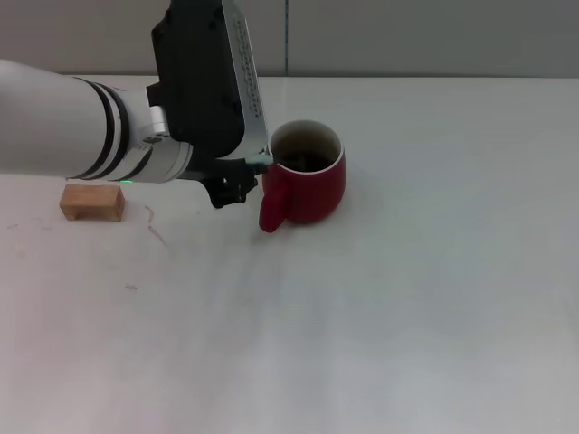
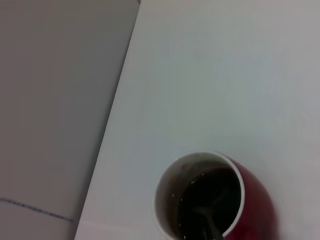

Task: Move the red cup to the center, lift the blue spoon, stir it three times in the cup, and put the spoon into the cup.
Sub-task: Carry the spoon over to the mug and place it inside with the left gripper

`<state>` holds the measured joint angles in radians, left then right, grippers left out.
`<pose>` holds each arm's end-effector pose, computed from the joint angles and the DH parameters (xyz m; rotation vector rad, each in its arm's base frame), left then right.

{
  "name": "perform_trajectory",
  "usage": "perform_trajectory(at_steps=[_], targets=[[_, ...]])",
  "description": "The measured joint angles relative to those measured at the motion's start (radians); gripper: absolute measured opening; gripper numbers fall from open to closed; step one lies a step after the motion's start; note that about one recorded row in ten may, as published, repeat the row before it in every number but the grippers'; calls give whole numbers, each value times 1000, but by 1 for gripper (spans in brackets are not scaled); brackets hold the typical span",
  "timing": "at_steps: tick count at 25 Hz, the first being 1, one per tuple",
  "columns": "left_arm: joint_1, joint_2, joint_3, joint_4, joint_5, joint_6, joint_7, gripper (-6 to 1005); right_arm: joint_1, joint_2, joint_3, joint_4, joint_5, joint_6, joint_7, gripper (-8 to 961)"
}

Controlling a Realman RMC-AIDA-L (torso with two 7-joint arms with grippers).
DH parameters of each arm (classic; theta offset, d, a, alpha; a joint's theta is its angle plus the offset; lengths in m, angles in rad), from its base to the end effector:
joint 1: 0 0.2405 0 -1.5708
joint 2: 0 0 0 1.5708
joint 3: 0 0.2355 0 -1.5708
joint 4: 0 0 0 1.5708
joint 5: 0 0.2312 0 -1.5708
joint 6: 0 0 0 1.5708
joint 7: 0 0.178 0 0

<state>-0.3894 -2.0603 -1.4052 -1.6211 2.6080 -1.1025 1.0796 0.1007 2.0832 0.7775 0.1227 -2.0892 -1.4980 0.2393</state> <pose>-0.1195 0.3737 -0.0437 -2.5607 0.2350 0.3837 0.3977 0.2333 0.0330 -1.2486 0.6118 0.7029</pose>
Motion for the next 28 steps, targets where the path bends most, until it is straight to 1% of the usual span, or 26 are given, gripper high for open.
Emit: perform_trajectory(at_steps=[5,10,11,15,16,20,21,24,28], targets=[[-4,0,-9,9,18,5,0,186,-4,0,0,-1,0,0,0,835],[-36,-2,-12,28,19,22,1,186,-8,0,0,-2,0,-2,0,835],[-46,-4,-4,29,15,24,0,186,-8,0,0,-1,0,-3,0,835],[-49,-6,26,20,14,24,-1,187,-9,0,0,0,0,-4,0,835],[-42,-6,46,8,14,21,-1,187,-9,0,0,1,0,-4,0,835],[-17,-6,55,-16,15,18,-1,187,-9,0,0,1,0,-5,0,835],[-1,-4,54,-28,18,17,-1,187,-9,0,0,2,0,-5,0,835],[18,-1,42,-37,26,14,-1,188,-8,0,0,2,0,-5,0,835],[21,-1,23,-29,39,14,-1,188,-7,0,-1,2,0,-5,0,835]])
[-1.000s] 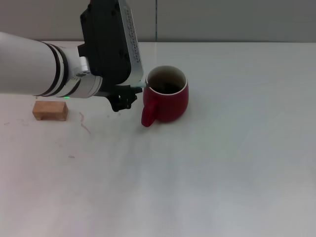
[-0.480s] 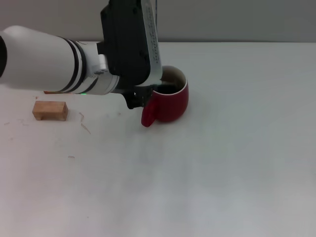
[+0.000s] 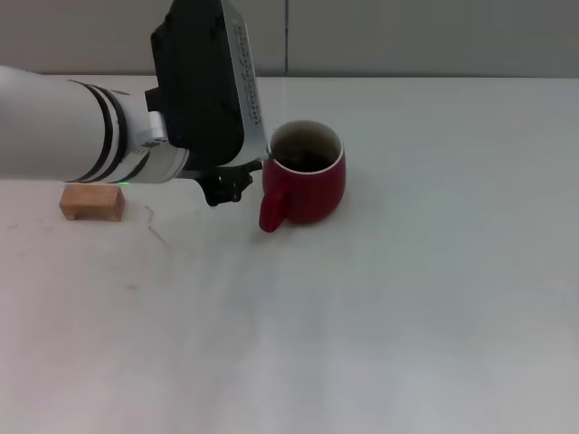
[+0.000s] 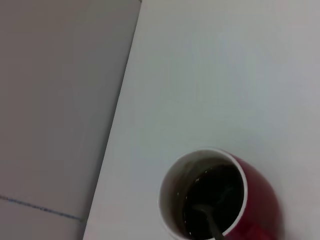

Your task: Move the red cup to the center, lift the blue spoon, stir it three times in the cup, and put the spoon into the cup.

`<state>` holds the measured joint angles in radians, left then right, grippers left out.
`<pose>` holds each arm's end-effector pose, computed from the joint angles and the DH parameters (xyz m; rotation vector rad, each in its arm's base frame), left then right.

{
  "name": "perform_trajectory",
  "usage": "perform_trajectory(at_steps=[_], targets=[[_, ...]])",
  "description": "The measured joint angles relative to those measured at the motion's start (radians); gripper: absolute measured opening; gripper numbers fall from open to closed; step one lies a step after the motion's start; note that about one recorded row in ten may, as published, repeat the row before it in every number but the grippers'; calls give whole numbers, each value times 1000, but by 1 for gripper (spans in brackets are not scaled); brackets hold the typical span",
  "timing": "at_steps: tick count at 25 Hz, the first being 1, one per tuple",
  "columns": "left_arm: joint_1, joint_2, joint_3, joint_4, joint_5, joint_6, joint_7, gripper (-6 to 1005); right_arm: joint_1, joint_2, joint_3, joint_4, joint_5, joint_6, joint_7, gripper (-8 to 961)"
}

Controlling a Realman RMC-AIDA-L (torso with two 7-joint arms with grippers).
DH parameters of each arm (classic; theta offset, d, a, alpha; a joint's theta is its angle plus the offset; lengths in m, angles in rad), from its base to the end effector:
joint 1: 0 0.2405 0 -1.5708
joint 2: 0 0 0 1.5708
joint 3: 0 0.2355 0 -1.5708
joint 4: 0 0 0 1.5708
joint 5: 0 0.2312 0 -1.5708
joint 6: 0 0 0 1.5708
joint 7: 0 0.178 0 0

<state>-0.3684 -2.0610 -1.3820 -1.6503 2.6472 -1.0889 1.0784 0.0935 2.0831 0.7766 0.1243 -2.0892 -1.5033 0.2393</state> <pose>-0.1188 0.3717 -0.0423 -2.5315 0.2717 0.4047 0.3982 0.2306 0.0333 -1.2454 0.6115 0.7021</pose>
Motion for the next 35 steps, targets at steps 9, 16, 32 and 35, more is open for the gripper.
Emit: perform_trajectory(at_steps=[9,16,32,35], targets=[[-32,-3,-20,20,-7,-8,-29,189,-1,0,-1,-1,0,0,0,835],[-32,-4,-11,14,-5,-14,-37,190,2,0,0,1,0,0,0,835],[70,-4,-69,-73,-11,313,-105,392,1,0,0,3,0,0,0,835],[141,-1,-73,-85,-22,572,-150,390,3,0,0,3,0,0,0,835]])
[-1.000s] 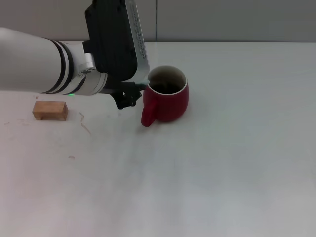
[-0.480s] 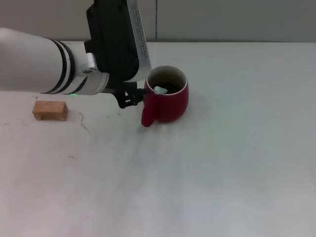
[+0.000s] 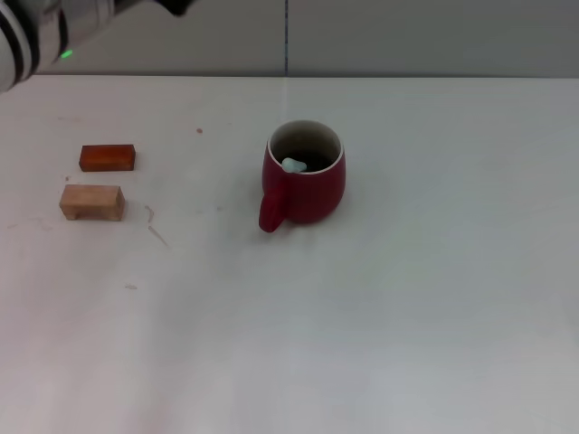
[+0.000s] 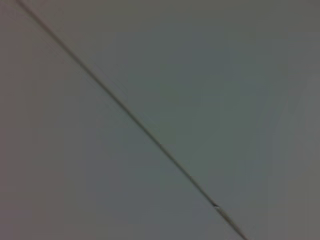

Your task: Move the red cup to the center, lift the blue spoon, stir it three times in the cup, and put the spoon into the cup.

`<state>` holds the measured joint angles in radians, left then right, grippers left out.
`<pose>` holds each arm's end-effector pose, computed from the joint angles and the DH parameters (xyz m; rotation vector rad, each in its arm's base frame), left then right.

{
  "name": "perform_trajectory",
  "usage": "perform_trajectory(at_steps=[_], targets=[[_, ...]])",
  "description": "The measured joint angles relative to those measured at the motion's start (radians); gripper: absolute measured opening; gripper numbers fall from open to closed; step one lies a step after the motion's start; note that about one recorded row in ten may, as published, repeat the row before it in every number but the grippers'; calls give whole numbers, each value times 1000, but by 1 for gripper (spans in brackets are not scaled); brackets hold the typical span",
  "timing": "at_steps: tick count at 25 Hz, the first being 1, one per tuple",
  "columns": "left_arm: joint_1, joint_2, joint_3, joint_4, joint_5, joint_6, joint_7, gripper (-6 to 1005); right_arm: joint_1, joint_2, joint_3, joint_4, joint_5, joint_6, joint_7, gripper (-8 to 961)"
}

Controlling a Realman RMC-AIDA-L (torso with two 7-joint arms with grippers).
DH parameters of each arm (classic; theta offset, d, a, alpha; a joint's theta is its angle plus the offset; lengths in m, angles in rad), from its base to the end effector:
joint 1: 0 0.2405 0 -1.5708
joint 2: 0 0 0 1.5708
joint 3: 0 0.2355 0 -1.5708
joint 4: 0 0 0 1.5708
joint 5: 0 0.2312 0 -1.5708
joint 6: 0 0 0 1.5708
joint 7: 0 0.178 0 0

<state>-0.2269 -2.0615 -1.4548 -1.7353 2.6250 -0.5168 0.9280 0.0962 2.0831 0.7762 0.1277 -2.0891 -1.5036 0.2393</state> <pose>-0.0854 0.4155 0.0456 -2.0257 0.1160 -0.0967 0.3969 0.2321 0.0330 -1.2459 0.6102 0.7082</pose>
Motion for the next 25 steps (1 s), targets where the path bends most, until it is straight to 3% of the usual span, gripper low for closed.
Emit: perform_trajectory(at_steps=[1,4,6,14,16,20,21,22,25], targets=[[37,2,-5,7,-33,128,-24,390,1,0,0,1,1,-1,0,835],[72,3,-13,25,-99,238,-37,388,-1,0,1,1,2,-10,-1,835],[120,6,-20,74,-211,395,-37,383,-5,1,2,-1,4,-45,-6,835],[172,15,-29,203,-295,557,-103,348,-21,0,5,-12,6,-124,-8,835],[197,23,-14,220,-308,654,-223,340,-21,0,9,-15,6,-135,-8,835],[219,25,54,268,-269,823,-321,323,-22,0,10,-16,6,-142,-8,835],[224,20,113,344,-201,977,-362,318,-24,0,9,-16,6,-144,-9,835],[224,20,113,344,-201,977,-362,314,-24,0,9,-16,6,-144,-9,835],[209,8,175,526,-42,1252,-456,301,-25,1,5,-16,6,-144,-9,835]])
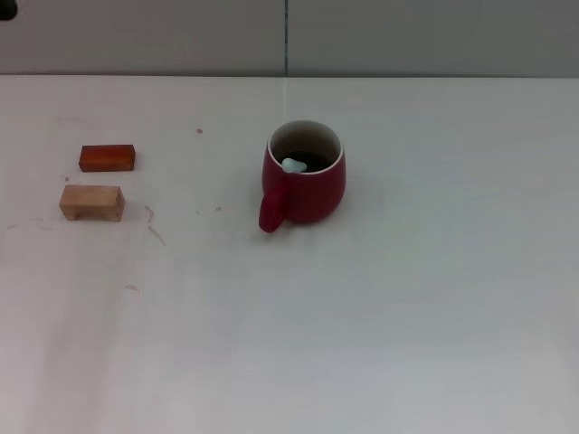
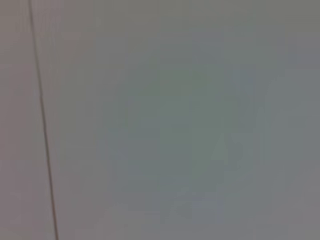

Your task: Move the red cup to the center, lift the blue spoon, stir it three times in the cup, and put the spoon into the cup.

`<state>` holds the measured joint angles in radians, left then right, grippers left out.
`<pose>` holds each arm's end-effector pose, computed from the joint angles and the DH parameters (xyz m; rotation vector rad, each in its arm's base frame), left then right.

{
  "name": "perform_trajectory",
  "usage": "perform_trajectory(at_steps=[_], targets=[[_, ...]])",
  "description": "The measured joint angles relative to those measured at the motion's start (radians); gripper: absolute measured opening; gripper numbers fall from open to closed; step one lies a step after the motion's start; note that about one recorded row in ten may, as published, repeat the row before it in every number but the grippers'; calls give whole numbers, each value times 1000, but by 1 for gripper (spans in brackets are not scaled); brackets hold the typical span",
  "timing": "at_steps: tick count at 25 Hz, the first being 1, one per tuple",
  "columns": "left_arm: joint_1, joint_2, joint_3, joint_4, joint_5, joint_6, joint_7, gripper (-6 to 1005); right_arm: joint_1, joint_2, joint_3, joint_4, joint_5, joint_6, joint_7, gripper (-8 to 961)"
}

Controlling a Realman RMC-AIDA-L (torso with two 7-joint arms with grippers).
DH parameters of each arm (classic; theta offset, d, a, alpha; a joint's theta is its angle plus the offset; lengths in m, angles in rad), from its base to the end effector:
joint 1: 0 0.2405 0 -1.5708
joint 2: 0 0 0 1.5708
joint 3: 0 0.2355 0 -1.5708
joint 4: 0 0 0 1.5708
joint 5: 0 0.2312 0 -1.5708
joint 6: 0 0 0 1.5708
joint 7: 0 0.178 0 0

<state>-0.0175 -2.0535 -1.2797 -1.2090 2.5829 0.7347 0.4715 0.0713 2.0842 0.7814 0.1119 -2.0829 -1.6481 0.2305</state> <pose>-0.2101 0.3817 0.0736 -1.3829 -0.2068 -0.6200 0.3854 0.2158 0.0499 -1.2030 0.4921 0.7546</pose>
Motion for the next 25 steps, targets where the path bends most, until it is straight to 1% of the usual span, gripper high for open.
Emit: perform_trajectory(at_steps=[1,2,3,4,5,6,7,11,12,13,15,16,21,25], targets=[[-16,-3,16,106,62,120,-108,297,-1,0,-1,0,0,0,0,835],[-16,-3,16,106,62,120,-108,291,-1,1,-1,0,0,0,0,835],[-34,-3,16,184,86,168,-205,285,-2,1,-2,0,0,0,0,835],[-34,-3,16,184,86,168,-205,280,-2,1,-2,0,0,0,0,835],[-45,-3,10,227,91,179,-242,274,-2,1,-2,0,0,-1,0,835],[-71,-4,-7,315,93,205,-291,268,-3,1,-4,2,0,-1,0,835],[-71,-4,-7,315,93,205,-291,298,-3,1,-4,3,-1,-1,0,835],[-123,-5,-36,483,92,236,-366,407,-2,1,-4,5,-2,-6,0,835],[-130,-5,-39,511,93,257,-370,427,-2,1,-4,5,-2,-8,0,835],[-130,-5,-39,511,93,257,-370,446,-2,1,-4,5,-2,-8,0,835],[-145,-7,-39,570,96,322,-371,486,-2,1,-4,5,-3,-10,0,835],[-158,-11,-38,627,92,395,-376,506,-1,1,-4,6,-3,-11,0,835],[-161,-14,-41,670,89,419,-421,605,-3,1,-4,6,-2,-12,0,835],[-161,-14,-44,686,88,419,-435,758,-3,1,-4,6,-2,-12,0,835]])
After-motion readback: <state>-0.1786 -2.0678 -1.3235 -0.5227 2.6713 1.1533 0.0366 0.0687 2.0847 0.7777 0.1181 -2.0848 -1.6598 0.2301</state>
